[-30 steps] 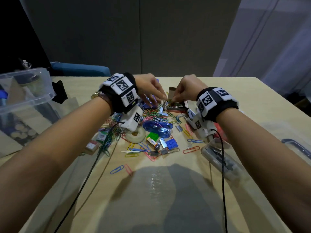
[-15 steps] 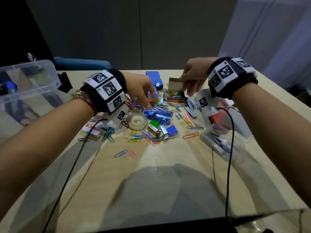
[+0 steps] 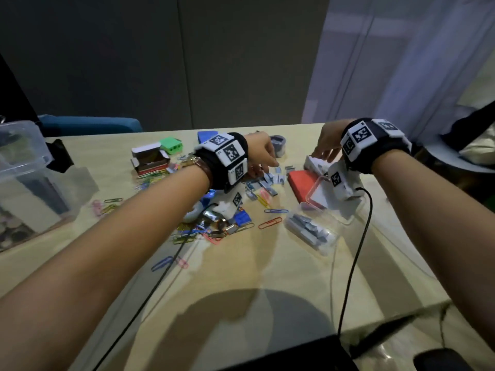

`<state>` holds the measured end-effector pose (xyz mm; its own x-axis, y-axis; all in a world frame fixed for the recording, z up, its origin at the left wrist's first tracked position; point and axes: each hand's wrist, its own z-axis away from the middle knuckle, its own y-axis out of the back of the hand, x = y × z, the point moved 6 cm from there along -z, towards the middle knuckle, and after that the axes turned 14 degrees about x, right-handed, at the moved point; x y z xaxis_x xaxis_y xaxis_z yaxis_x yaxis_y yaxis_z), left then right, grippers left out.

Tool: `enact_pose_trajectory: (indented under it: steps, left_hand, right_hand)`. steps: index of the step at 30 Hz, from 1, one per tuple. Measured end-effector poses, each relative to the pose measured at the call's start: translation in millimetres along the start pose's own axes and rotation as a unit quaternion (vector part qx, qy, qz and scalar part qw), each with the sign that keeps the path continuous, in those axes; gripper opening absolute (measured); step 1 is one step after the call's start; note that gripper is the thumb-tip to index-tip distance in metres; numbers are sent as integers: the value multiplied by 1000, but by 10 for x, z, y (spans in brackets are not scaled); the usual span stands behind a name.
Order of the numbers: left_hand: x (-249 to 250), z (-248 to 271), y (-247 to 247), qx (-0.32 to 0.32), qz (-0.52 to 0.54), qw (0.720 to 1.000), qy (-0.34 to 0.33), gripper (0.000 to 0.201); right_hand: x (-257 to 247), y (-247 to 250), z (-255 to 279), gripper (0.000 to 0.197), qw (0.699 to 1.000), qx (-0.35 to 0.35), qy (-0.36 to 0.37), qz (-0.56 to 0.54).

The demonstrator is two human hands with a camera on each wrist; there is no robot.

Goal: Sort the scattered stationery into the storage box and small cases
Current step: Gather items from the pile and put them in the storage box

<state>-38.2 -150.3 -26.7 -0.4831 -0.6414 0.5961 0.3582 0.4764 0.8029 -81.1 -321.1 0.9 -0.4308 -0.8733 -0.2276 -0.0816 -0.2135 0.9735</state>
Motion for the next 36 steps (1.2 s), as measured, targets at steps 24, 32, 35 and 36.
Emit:
enact_pose_trajectory:
  steps: [24, 32, 35, 36]
  left_hand:
    - [108, -148, -521, -107, 277, 908, 295, 56]
    - [173, -177, -408, -75, 191, 954, 217, 13]
    - [142, -243, 0, 0, 168, 976, 142, 12]
    - [123, -242, 157, 17, 155, 980, 126, 13]
  right_hand:
    - [464, -213, -85, 58, 994, -80, -47, 57]
    - [475, -127, -90, 57, 994, -86, -60, 13]
    - [392, -28, -89, 79, 998, -34, -51, 29]
    - [321, 28, -74, 89, 999, -7, -48, 20]
